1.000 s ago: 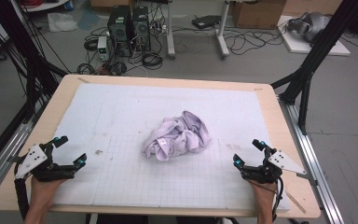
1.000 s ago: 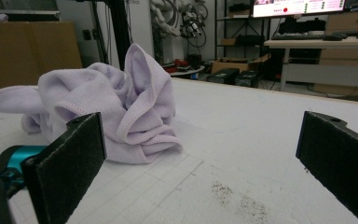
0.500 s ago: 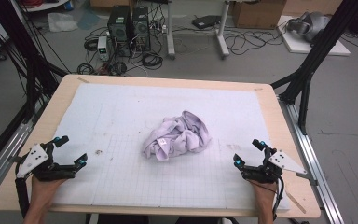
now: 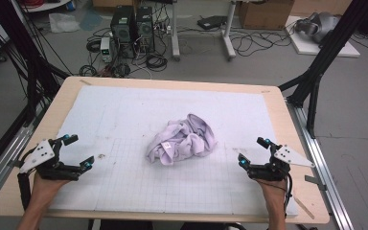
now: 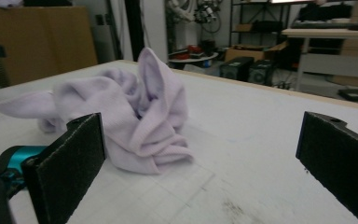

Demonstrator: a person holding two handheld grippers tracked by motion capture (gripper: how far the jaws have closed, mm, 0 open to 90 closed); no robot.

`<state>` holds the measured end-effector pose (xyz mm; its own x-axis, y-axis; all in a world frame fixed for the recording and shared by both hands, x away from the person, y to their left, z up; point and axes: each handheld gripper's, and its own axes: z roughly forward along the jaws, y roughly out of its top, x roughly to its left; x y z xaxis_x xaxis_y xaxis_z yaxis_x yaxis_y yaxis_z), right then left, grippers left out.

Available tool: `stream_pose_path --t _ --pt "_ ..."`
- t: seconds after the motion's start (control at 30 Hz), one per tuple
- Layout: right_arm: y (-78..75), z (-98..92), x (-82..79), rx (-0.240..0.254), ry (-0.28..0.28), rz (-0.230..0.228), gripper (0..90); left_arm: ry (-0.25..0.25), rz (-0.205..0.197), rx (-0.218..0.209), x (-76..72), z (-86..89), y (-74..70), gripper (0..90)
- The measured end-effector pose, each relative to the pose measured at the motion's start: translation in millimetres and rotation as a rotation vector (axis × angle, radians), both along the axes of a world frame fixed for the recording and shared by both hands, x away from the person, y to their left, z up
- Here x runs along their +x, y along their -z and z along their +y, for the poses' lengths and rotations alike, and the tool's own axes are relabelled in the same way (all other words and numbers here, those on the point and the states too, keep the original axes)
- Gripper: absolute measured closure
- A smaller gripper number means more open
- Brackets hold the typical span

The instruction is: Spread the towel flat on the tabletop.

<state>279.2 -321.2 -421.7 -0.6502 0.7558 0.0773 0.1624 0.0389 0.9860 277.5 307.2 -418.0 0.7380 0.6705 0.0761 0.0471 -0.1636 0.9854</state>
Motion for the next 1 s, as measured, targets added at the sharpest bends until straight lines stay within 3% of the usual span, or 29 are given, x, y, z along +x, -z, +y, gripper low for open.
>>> stream_pose_path --t 0.03,0.1,0.13,0.17,0.2,0.23,0.3,0.37,0.4,0.43,0.57,0.63,0.67,0.7,0.77,0.8,0.87,0.9,1.0 --pt "-3.1 2.2 2.2 -0.005 -0.017 -0.003 0.6 0.000 0.000 0.000 0.0 0.0 0.0 1.7" --pt "-11.1 10.6 7.6 -0.029 -0.081 0.026 0.7 0.074 -0.006 0.026 6.2 -18.0 -17.9 1.7" --pt "-15.2 16.2 9.6 -0.048 -0.108 0.034 0.7 0.074 -0.006 0.026 6.2 -18.0 -17.9 1.7" --pt "-19.0 22.2 11.9 -0.078 -0.138 0.026 1.7 0.127 -0.013 0.053 10.2 -33.3 -29.2 1.7" --pt "-23.3 29.0 13.0 -0.102 -0.172 0.031 2.9 0.127 -0.013 0.053 10.2 -33.3 -29.2 1.7" --pt "-27.5 35.6 14.1 -0.128 -0.192 0.034 3.0 0.176 -0.025 0.086 14.3 -50.1 -39.8 1.7" --pt "-34.6 47.6 18.1 -0.172 -0.226 0.031 3.5 0.200 -0.029 0.098 16.6 -58.8 -44.4 1.7" --pt "-39.1 57.5 23.4 -0.199 -0.261 0.024 4.7 0.271 -0.027 0.161 23.6 -86.1 -54.9 1.7" --pt "-40.4 62.4 25.7 -0.209 -0.279 0.035 4.9 0.271 -0.027 0.161 23.6 -86.1 -54.9 1.7" --pt "-41.1 68.5 28.5 -0.224 -0.302 0.051 4.9 0.317 -0.006 0.212 27.5 -105.2 -58.4 1.7" --pt "-39.3 87.5 35.8 -0.275 -0.336 0.104 5.2 0.387 -0.002 0.326 29.6 -142.2 -58.0 1.7" --pt "-36.8 95.1 39.7 -0.300 -0.355 0.128 6.0 0.397 0.001 0.345 29.9 -148.3 -56.9 1.8" --pt "-34.9 100.2 42.0 -0.328 -0.359 0.138 7.0 0.423 0.012 0.394 30.6 -164.8 -51.9 1.8" --pt "-33.6 103.9 43.0 -0.347 -0.365 0.151 7.7 0.435 0.016 0.416 30.5 -171.2 -49.5 1.8" --pt "-31.5 109.9 44.6 -0.366 -0.375 0.165 12.9 0.438 0.023 0.434 30.2 -177.5 -46.8 1.8" --pt "-30.7 112.5 45.1 -0.373 -0.383 0.171 14.5 0.446 0.031 0.468 29.9 -188.9 -42.3 2.3" --pt "-29.2 117.2 46.5 -0.390 -0.383 0.180 18.9 0.448 0.038 0.496 30.1 -199.3 -38.9 3.1" --pt "-28.3 119.3 47.4 -0.399 -0.380 0.187 20.6 0.448 0.038 0.496 30.1 -199.3 -38.9 3.4" --pt "-25.7 125.1 49.3 -0.432 -0.376 0.203 28.2 0.443 0.060 0.534 31.6 -215.0 -34.0 12.8"
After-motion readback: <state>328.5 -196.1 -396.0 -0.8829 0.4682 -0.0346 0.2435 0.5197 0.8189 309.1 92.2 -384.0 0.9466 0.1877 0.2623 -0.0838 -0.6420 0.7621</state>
